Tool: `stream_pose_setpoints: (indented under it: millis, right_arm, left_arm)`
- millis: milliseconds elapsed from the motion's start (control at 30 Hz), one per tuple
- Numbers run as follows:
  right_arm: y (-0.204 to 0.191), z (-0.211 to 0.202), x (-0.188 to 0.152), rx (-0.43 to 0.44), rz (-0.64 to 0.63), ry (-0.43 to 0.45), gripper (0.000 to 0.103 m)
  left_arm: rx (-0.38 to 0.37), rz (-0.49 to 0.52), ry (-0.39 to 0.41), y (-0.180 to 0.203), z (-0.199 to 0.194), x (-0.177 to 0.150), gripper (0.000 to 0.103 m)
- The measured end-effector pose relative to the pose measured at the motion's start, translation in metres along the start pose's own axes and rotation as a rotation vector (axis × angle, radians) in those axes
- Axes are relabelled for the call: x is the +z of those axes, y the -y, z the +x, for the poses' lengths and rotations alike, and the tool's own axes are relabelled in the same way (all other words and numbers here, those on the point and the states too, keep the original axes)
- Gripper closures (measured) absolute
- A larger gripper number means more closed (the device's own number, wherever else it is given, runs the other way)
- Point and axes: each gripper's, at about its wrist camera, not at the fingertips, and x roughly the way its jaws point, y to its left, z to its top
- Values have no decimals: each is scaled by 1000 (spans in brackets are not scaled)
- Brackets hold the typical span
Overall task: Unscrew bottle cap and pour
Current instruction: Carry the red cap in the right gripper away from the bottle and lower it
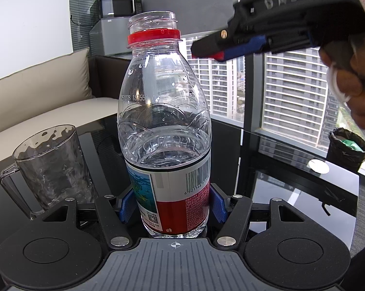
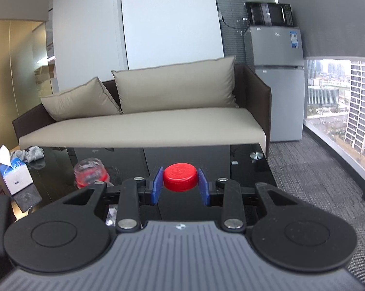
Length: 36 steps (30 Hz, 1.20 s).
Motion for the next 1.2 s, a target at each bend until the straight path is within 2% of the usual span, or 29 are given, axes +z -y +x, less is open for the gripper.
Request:
stream_pose_setpoints:
  millis: [433,1200]
  right_arm:
    - [8,28,-27,-25,25,-107,69]
    - [13,52,-46,-22,42,-225,69]
  left_arm:
    - [-1,-2,-3,1,0,0,45]
    - [-2,-7,-5,1,0,-3,45]
